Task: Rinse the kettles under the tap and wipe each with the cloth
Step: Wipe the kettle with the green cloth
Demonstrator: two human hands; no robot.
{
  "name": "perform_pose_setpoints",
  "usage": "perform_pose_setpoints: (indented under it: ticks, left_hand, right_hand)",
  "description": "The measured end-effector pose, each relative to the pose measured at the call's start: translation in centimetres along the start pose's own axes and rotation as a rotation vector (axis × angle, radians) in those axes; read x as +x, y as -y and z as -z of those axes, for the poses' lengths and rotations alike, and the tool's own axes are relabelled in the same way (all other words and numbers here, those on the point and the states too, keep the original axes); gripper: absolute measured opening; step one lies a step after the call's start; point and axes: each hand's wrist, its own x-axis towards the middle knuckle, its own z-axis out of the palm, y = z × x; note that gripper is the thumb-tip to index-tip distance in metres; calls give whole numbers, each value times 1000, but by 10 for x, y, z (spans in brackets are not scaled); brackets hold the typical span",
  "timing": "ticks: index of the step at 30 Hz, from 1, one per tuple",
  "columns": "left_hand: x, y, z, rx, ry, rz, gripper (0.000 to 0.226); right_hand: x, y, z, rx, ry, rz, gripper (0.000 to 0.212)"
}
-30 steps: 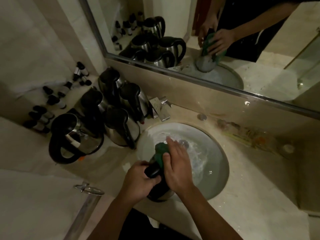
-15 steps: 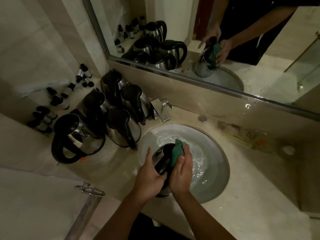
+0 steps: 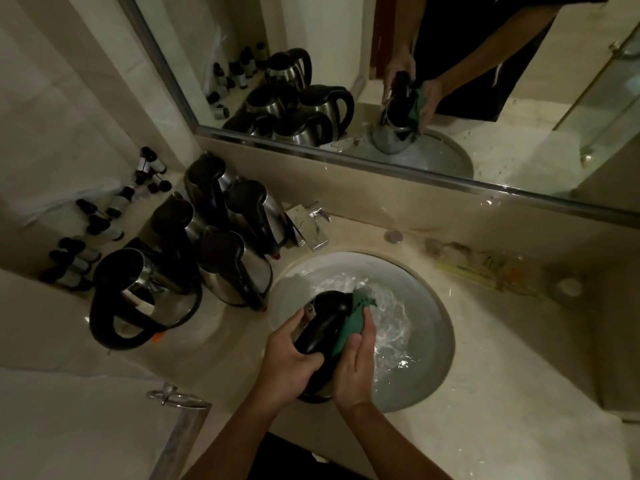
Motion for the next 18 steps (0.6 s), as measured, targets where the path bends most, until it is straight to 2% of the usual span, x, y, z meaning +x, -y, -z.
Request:
perform_pose_setpoints:
  ticks: [1,3,8,10,12,15,18]
  left_hand:
    - [3,-2,-1,3,11,-19,76]
    - [8,-11,-3,3,9,-36,76]
    - [9,-47,4,-108,-65,-76,67]
    - [5,-68,10,-136,-49,-140,64]
    - [-2,-91,14,-159,-25,-182,62]
    - [-6,-122,17,-277,-20,-183,60]
    - [-7,-141,15,-311,-4,-205,63]
  right_hand:
    - [2,4,-2,-7,-16,-37,49]
    - [5,14,-2,-113,-21,16,52]
    - [10,35,6,-562,44,522,62]
    - [20,41,19,-543,45,683,61]
    - [31,56,31,-447,18,765,60]
    - [47,101,31,-266,-48,686,57]
    - [70,154,18,-55,-219,303,50]
